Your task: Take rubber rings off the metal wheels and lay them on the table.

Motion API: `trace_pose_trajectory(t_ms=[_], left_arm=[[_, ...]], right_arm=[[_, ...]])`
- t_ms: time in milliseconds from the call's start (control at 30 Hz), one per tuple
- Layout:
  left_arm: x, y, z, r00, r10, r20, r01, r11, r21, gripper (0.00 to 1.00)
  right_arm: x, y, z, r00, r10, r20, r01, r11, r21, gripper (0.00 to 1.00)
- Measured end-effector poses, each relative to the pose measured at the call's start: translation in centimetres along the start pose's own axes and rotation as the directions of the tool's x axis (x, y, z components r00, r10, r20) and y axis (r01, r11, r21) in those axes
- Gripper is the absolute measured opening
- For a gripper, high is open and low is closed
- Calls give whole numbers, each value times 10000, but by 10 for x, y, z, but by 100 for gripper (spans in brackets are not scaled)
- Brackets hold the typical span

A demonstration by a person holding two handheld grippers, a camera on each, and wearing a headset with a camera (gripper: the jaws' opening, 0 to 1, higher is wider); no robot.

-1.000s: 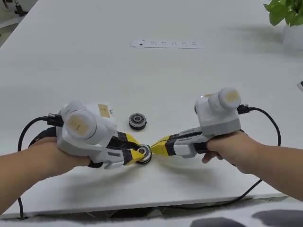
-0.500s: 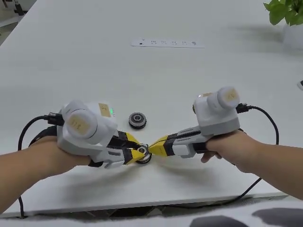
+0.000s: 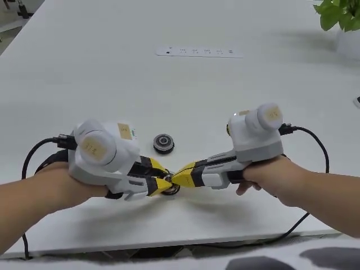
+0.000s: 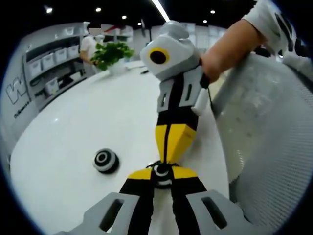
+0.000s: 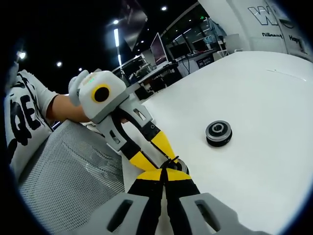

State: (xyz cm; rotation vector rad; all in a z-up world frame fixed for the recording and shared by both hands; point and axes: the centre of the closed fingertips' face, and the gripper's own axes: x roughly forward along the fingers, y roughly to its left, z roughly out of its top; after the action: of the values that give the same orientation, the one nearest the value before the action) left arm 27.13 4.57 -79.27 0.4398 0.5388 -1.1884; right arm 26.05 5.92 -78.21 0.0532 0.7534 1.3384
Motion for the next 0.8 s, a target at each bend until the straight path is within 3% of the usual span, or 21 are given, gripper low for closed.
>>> trace_pose_trajectory(t_ms=[267,367,500,567,800], left_arm=[[0,0,0,10000,9,46,-9,10000,31,13],[0,1,1,9999,-9,125,13,9996,-299,13],[0,1,1,9999,-27,149,32,9993,-366,14],[0,1,1,10000,8,80,-7,10000,-17,14],[-1,3,1,10000,46,28,-45,9993,-360,18]], right_arm=[[-5,-13,-3,9996,-282,-35,282,9996,58,0],[-7,-18,-1,9992,-399,56,398,9991,143,0],[-8,-19,-3,9989,-458,31,458,9988,165,0],[-8,-20,-3,9988,-480,38,479,9987,167,0],[-9,-21,-4,9987,-499,34,499,9986,178,0]])
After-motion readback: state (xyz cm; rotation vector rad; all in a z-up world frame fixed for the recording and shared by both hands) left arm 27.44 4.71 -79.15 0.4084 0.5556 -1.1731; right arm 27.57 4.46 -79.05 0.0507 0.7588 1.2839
